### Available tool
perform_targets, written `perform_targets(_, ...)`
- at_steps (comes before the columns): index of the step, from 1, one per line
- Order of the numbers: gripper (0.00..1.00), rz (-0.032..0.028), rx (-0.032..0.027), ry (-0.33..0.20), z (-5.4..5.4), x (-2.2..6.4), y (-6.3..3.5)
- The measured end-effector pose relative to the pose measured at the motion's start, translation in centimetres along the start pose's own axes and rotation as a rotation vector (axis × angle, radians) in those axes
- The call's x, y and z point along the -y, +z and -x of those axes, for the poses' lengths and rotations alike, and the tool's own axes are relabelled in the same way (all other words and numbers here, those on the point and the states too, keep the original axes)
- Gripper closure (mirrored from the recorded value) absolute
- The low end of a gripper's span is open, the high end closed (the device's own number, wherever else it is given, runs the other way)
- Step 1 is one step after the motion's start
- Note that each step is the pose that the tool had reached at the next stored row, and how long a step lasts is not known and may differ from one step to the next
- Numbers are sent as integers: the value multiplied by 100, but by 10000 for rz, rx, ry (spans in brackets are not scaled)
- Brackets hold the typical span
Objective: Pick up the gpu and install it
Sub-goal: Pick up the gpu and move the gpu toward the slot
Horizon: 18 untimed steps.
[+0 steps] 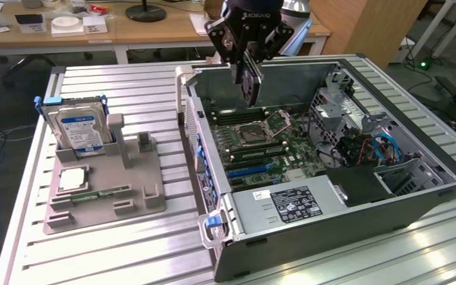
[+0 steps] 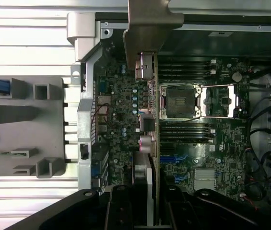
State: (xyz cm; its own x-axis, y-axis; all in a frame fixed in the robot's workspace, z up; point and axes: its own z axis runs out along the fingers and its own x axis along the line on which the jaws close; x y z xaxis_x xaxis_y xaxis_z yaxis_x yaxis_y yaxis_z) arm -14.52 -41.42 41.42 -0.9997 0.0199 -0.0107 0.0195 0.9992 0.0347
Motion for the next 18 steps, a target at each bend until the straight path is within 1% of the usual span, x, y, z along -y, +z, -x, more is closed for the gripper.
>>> perform_targets(6, 72, 1, 0, 2, 57, -1, 2)
perform_targets(14, 72, 2, 0, 1, 198, -4, 3)
perform_targets(18, 72, 17, 0, -1, 280, -6, 4)
